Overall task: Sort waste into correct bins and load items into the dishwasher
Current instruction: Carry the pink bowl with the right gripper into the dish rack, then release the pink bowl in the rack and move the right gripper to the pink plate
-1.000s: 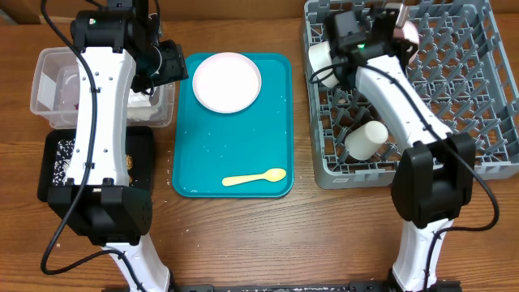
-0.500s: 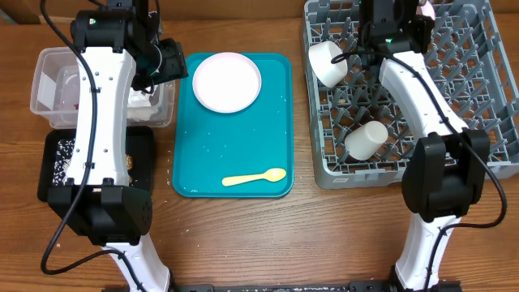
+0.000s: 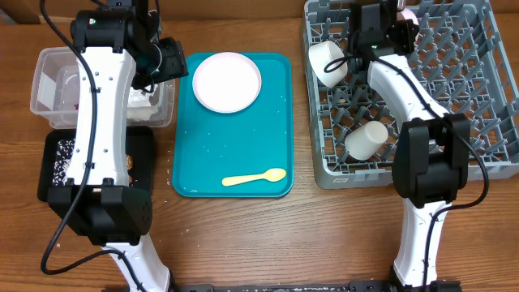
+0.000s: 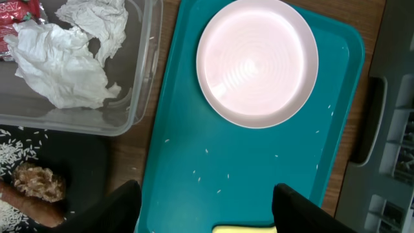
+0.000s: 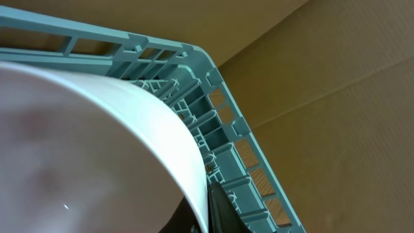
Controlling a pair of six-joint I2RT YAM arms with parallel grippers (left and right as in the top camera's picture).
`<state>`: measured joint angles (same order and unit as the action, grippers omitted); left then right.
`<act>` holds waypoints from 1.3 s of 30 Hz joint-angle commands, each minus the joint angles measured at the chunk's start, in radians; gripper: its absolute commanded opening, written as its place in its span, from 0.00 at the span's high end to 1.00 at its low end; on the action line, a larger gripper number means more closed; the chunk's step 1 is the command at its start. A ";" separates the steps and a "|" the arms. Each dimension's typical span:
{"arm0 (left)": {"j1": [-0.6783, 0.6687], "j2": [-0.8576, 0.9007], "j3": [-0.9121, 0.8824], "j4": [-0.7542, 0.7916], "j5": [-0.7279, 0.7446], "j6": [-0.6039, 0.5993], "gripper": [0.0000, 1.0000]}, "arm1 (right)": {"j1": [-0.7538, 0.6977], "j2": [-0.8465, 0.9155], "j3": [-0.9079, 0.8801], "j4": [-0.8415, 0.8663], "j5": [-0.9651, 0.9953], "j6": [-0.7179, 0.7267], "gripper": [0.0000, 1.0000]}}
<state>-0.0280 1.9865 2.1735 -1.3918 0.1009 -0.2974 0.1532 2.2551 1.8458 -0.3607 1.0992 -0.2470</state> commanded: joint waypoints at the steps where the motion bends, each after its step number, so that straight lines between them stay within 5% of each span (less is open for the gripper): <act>1: 0.002 -0.003 0.006 0.006 -0.004 -0.014 0.32 | 0.005 0.003 0.012 -0.014 -0.002 -0.016 0.96; 18: 0.002 -0.003 0.006 0.023 -0.004 -0.014 0.24 | 0.076 0.003 0.012 -0.125 -0.002 -0.007 0.96; 21: 0.002 -0.003 0.006 0.023 -0.003 -0.014 0.20 | 0.093 0.003 0.012 -0.147 -0.002 -0.007 0.68; 34: 0.002 -0.004 0.006 0.024 -0.004 -0.014 0.16 | 0.191 0.003 0.012 -0.192 -0.002 -0.008 0.43; 36: 0.002 -0.003 0.006 0.024 -0.004 -0.014 0.16 | 0.204 0.002 0.013 -0.191 -0.002 -0.008 0.32; 39: 0.002 -0.003 0.006 0.023 -0.004 -0.014 0.16 | 0.224 -0.003 0.014 -0.190 0.003 0.025 0.00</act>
<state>-0.0280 1.9865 2.1735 -1.3689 0.1009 -0.3012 0.3592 2.2551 1.8565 -0.5541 1.1011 -0.2573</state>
